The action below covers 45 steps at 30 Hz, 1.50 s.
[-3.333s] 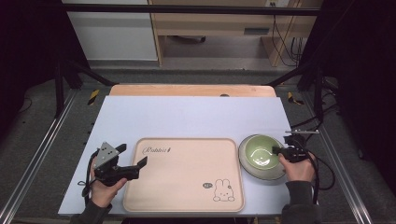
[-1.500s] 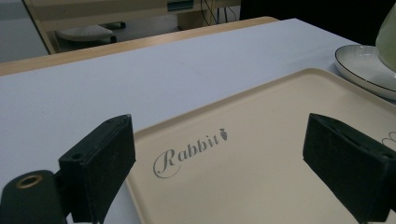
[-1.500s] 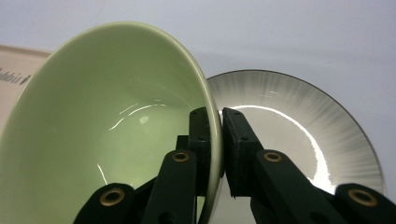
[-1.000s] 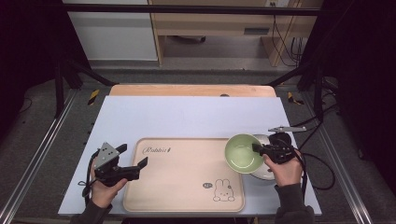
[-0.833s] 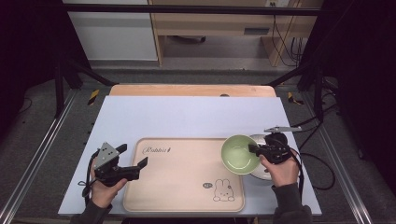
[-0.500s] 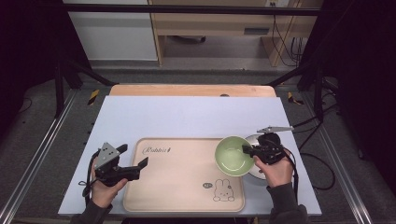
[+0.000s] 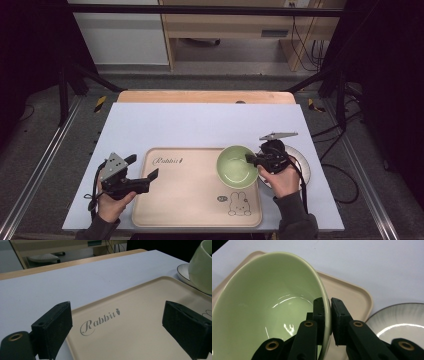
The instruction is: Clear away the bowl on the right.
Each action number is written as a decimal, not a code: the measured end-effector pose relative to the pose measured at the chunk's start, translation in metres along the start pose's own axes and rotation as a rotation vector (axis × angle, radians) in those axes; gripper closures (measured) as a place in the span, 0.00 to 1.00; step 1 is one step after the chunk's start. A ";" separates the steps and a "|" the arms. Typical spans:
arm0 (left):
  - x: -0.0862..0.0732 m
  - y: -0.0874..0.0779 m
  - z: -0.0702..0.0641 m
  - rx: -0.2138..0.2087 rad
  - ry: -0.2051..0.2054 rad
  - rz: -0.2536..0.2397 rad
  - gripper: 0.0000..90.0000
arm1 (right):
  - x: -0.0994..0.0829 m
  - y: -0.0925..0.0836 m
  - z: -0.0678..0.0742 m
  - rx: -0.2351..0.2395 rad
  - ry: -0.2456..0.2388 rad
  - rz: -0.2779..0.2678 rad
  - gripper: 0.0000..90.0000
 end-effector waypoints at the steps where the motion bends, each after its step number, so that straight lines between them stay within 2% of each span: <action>1: 0.000 0.000 0.000 0.000 0.001 0.001 0.10 | 0.001 0.002 0.002 0.005 -0.007 0.001 0.92; 24: 0.000 0.000 -0.001 -0.018 0.008 0.005 0.10 | 0.013 0.043 0.042 0.099 -0.050 0.042 0.92; 34: 0.000 0.000 -0.001 -0.016 0.003 -0.001 0.10 | 0.011 0.058 0.053 0.114 -0.059 0.063 0.92; 45: 0.000 0.000 -0.001 -0.019 0.010 0.006 0.10 | 0.007 0.075 0.054 0.109 -0.058 0.085 0.92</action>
Point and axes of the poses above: each handheld gripper's, and its own axes: y roughly forward along the jaws, x roughly out of its top, z roughly to its left, the point moved 1 cm from there along y, roughly forward along the jaws, and after that the axes turned 12 degrees about -z, right-handed, at the moved point
